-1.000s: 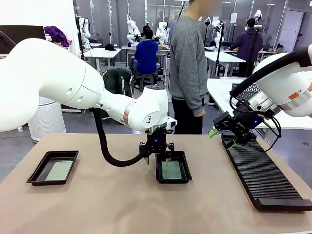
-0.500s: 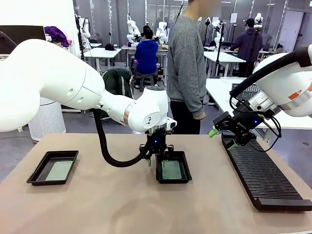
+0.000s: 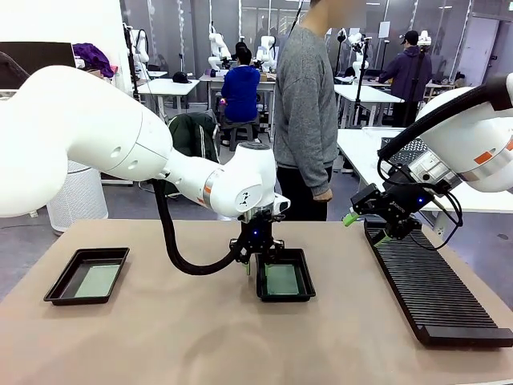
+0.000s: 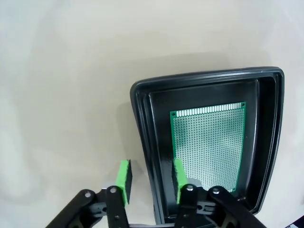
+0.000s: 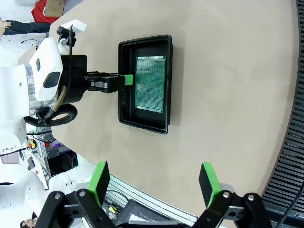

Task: Inspect and transfer BCBs to ESD trays.
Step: Pick up the ESD tray and place it on the left side of the table.

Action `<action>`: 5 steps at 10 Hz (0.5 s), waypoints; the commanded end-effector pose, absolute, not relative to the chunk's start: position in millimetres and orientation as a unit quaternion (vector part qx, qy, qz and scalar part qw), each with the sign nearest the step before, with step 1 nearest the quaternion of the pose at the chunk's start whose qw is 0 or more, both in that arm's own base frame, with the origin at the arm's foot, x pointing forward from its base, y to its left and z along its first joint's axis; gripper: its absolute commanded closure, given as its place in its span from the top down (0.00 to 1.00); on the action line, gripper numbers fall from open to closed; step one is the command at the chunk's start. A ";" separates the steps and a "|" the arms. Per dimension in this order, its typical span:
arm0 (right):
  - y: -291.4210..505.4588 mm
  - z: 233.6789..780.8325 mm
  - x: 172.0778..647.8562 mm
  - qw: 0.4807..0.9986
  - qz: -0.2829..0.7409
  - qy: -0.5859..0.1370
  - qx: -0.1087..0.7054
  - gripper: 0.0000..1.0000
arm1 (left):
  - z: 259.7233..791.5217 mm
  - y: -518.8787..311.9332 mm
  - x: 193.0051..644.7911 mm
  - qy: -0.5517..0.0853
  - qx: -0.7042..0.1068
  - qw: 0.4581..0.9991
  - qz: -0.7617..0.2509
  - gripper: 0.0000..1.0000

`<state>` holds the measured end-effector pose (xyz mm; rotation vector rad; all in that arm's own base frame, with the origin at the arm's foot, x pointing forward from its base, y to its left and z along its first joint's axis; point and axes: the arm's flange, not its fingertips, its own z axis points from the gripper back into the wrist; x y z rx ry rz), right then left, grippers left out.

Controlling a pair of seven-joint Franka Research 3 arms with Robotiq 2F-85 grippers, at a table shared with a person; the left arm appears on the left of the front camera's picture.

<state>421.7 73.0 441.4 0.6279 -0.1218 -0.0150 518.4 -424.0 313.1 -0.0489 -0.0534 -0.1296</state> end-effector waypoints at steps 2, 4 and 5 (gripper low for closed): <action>75.1 442.3 421.3 0.949 -0.017 -0.062 0.307 1.00 | 314.7 -420.3 523.3 -0.035 -0.027 0.996 -0.072 0.29; 75.1 442.3 421.3 0.949 -0.017 -0.062 0.307 1.00 | 314.7 -422.6 524.4 -0.029 -0.038 0.996 -0.079 0.20; 75.1 442.3 421.3 0.949 -0.017 -0.062 0.307 1.00 | 314.9 -422.6 525.5 -0.030 -0.036 0.996 -0.078 0.21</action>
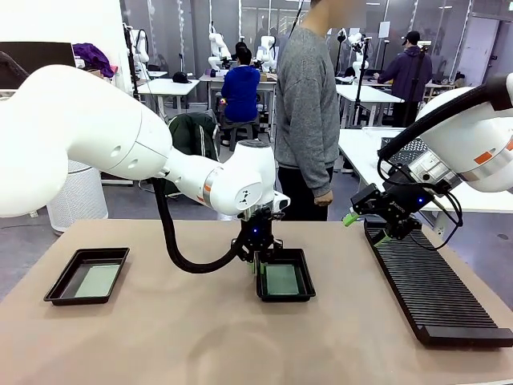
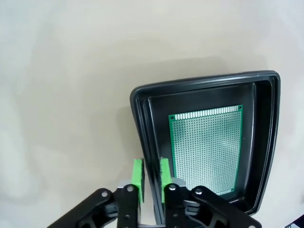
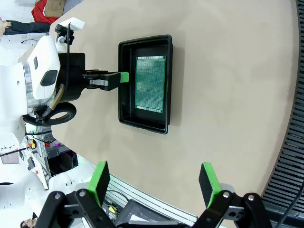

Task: Inspect and transfer BCBs to ESD trays.
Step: Pick up the ESD tray and place it on the left side of the table.

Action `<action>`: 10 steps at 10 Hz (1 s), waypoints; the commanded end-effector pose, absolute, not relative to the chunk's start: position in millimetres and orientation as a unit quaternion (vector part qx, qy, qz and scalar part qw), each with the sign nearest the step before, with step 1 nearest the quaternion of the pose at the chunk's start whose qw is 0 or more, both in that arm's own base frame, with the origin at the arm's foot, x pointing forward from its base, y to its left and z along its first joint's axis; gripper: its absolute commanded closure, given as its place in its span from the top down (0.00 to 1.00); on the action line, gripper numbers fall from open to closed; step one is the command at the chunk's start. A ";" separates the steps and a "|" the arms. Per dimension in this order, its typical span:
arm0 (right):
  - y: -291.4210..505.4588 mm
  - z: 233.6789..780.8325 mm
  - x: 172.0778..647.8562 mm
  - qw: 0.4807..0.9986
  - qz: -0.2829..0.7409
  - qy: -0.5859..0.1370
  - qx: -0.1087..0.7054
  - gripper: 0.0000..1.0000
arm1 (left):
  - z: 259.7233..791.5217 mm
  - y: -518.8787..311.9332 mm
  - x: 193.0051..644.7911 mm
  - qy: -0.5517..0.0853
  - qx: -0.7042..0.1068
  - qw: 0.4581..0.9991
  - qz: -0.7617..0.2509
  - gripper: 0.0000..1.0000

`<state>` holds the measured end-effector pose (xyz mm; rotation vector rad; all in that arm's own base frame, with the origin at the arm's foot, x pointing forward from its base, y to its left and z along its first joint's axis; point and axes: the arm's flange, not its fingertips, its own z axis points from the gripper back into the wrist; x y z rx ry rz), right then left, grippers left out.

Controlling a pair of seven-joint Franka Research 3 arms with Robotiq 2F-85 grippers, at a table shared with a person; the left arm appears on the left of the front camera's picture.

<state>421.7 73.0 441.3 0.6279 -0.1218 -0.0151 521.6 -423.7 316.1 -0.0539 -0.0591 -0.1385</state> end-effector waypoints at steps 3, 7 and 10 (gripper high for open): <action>75.1 442.3 421.3 0.949 -0.017 -0.062 0.307 1.00 | 315.0 -422.0 527.2 -0.026 -0.035 0.996 -0.078 0.02; 75.1 442.3 421.3 0.949 -0.017 -0.062 0.307 1.00 | 326.7 -424.8 528.2 -0.024 -0.030 0.997 -0.074 0.00; 75.1 442.3 421.3 0.949 -0.017 -0.062 0.307 1.00 | 321.4 -425.5 525.2 -0.034 -0.030 0.996 -0.072 0.00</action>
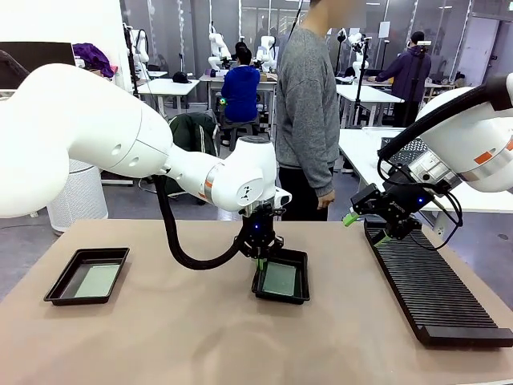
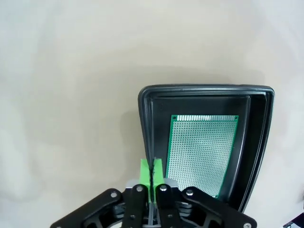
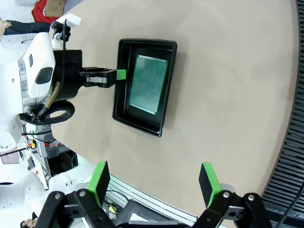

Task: Inspect and transfer BCBs to ESD trays.
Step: Pick up the ESD tray and place it on the left side of the table.

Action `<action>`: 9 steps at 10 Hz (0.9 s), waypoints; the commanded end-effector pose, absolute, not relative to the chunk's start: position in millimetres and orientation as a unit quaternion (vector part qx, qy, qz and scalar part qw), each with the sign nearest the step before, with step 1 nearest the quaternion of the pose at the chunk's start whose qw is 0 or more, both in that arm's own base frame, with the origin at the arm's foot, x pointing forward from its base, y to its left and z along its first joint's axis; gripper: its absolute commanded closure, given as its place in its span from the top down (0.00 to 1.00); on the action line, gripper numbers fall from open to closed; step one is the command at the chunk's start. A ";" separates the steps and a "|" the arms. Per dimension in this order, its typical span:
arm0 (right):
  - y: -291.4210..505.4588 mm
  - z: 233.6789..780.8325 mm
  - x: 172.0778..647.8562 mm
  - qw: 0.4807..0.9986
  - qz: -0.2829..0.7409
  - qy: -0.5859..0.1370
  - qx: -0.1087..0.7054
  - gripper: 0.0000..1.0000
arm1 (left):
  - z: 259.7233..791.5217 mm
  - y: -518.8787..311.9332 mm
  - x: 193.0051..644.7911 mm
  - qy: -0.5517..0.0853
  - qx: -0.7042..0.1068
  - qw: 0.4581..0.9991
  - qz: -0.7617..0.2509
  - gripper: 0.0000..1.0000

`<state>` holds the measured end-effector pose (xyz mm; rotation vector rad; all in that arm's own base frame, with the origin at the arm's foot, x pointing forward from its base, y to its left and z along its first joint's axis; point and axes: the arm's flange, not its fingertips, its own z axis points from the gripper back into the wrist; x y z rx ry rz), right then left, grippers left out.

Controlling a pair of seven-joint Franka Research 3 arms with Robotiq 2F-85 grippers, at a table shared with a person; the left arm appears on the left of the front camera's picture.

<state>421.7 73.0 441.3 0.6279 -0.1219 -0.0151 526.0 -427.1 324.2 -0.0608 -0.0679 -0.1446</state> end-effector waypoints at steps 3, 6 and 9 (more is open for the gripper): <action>75.1 442.3 421.3 0.949 -0.017 -0.062 0.307 1.00 | 321.4 -425.5 525.2 -0.034 -0.030 0.996 -0.072 0.00; 75.1 442.3 421.3 0.949 -0.017 -0.062 0.307 1.00 | 318.6 -411.2 527.3 -0.031 -0.040 0.997 -0.062 0.03; 75.1 442.3 421.3 0.949 -0.017 -0.062 0.307 1.00 | 311.7 -382.8 522.1 -0.035 -0.051 0.997 -0.042 0.03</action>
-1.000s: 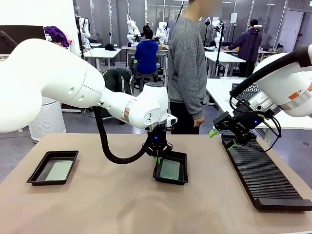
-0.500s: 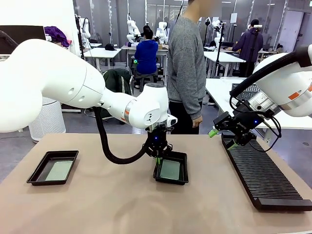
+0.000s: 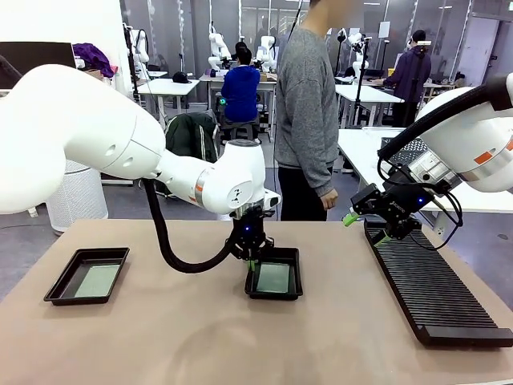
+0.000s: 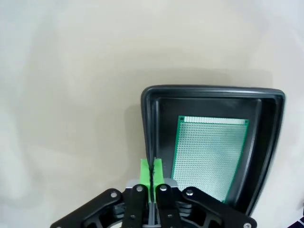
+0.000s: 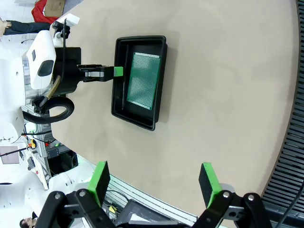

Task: Inspect and transfer BCBs to ESD trays.
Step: Pick up the ESD tray and place it on the left side of the table.

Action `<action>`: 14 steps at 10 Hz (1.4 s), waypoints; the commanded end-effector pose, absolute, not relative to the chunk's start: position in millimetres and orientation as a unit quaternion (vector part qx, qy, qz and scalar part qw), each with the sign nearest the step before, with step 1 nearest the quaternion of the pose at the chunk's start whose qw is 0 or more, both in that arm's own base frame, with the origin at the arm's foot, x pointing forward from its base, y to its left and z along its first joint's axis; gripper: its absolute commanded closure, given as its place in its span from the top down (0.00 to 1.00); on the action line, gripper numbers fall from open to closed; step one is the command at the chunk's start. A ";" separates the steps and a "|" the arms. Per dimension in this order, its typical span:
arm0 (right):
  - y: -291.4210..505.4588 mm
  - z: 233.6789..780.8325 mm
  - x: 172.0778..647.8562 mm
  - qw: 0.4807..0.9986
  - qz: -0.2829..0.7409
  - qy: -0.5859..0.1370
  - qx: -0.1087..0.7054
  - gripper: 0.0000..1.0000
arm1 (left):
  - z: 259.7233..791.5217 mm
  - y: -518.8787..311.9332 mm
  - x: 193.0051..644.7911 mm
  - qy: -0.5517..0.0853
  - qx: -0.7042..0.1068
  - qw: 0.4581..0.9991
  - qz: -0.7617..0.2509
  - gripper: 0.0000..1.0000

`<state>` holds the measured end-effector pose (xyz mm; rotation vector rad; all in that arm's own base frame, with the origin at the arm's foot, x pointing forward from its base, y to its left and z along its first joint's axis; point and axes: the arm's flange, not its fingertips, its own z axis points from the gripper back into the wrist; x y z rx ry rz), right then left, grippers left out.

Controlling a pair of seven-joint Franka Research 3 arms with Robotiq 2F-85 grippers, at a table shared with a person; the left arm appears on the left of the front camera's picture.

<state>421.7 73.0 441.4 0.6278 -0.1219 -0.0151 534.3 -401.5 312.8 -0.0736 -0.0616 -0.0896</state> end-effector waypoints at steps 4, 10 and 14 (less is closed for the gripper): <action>75.1 442.3 421.3 0.949 -0.017 -0.062 0.307 1.00 | 305.6 -339.9 506.2 -0.046 -0.080 0.996 -0.018 0.03; 75.1 442.3 421.3 0.949 -0.017 -0.062 0.307 1.00 | 319.5 -281.2 495.3 -0.077 -0.086 0.993 -0.005 0.03; 75.1 442.3 421.3 0.949 -0.017 -0.062 0.307 1.00 | 328.6 -240.2 501.8 -0.073 -0.075 0.994 -0.010 0.03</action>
